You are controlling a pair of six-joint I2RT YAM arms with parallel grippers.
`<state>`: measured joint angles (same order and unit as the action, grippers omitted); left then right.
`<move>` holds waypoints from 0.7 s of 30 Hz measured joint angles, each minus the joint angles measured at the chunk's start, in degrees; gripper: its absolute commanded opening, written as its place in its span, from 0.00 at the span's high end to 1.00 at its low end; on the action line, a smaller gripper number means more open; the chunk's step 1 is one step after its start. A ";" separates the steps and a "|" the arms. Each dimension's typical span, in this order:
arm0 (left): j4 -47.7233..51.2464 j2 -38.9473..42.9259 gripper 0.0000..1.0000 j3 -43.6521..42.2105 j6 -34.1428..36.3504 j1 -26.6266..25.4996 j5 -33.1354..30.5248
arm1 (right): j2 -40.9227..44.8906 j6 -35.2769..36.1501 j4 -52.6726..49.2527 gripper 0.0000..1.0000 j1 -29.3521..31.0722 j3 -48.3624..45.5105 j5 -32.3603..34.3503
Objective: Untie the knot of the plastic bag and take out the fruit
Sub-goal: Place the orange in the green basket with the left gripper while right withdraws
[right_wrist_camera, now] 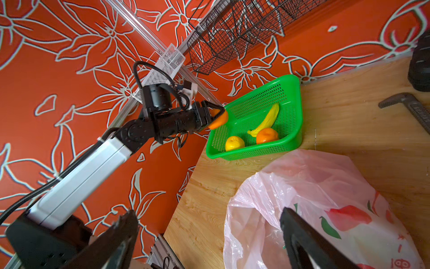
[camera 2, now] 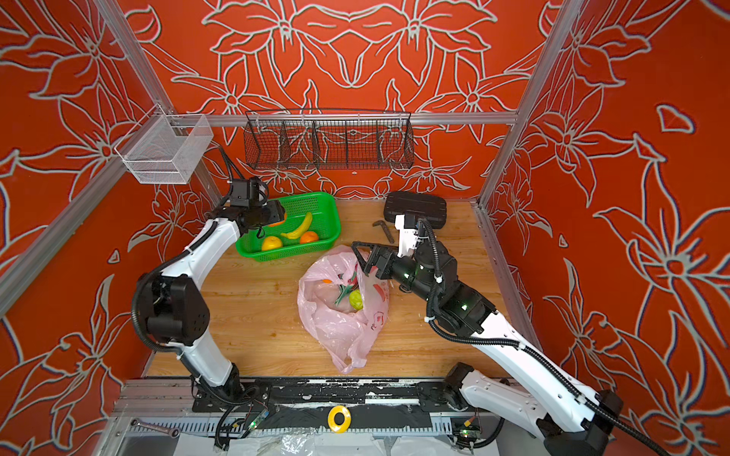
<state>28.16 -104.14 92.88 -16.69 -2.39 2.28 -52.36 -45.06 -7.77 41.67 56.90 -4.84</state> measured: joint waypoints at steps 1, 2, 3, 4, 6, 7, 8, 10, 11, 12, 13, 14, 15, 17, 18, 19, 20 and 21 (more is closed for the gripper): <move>1.57 -1.88 0.47 1.49 -0.42 0.20 0.48 | 0.22 0.02 -0.07 0.03 0.00 -0.22 0.04; 3.23 -4.04 0.47 3.17 -0.90 0.26 1.03 | 0.44 0.04 -0.13 0.03 0.02 -0.46 0.15; 4.57 -5.97 0.47 4.44 -1.29 0.24 1.57 | 0.66 0.07 -0.17 0.03 0.02 -0.63 0.31; 5.84 -7.50 0.47 5.46 -1.46 0.17 2.01 | 0.76 0.09 -0.24 0.03 0.00 -0.68 0.42; 8.37 -10.69 0.47 7.41 -1.86 0.13 3.13 | 1.05 0.13 -0.50 0.03 0.00 -0.72 0.72; 9.60 -12.13 0.47 8.37 -2.08 0.13 3.76 | 1.14 0.13 -0.59 0.03 0.00 -0.74 0.87; 10.84 -13.75 0.47 9.46 -2.29 0.09 4.42 | 1.25 0.13 -0.61 0.03 0.00 -0.76 0.98; 13.49 -17.03 0.47 12.22 -2.67 0.09 5.81 | 1.36 0.13 -0.61 0.03 0.00 -0.85 1.16; 14.67 -18.67 0.47 13.64 -2.71 0.09 6.47 | 1.38 0.13 -0.59 0.03 0.00 -0.94 1.18; 15.67 -20.11 0.47 14.99 -2.71 0.09 7.15 | 1.40 0.11 -0.59 0.03 0.00 -1.05 1.18; 16.50 -21.24 0.47 16.04 -2.71 0.09 7.69 | 1.40 0.11 -0.59 0.02 0.00 -1.20 1.18; 17.46 -22.56 0.46 17.16 -2.69 0.09 8.28 | 1.40 0.09 -0.57 0.03 0.00 -1.40 1.18; 18.27 -23.47 0.46 18.01 -2.69 0.09 8.61 | 1.40 0.09 -0.61 0.03 0.00 -1.57 1.18; 19.71 -24.98 0.42 19.39 -2.69 0.09 9.22 | 1.40 0.07 -0.66 0.03 0.00 -1.79 1.18; 20.28 -25.46 0.40 19.76 -2.69 0.09 9.42 | 1.42 0.07 -0.66 0.03 0.00 -1.81 1.18; 20.90 -25.83 0.38 19.98 -2.69 0.09 9.44 | 1.44 0.07 -0.63 0.02 0.00 -1.81 1.18; 21.38 -26.05 0.36 20.09 -2.69 0.09 9.42 | 1.49 0.04 -0.63 0.02 0.00 -1.81 1.20; 21.73 -26.16 0.36 20.09 -2.73 0.09 9.38 | 1.51 0.04 -0.63 0.03 0.00 -1.81 1.20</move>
<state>49.89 -130.30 112.97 -19.42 -2.31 11.66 -50.85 -45.01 -8.40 41.67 55.09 -3.64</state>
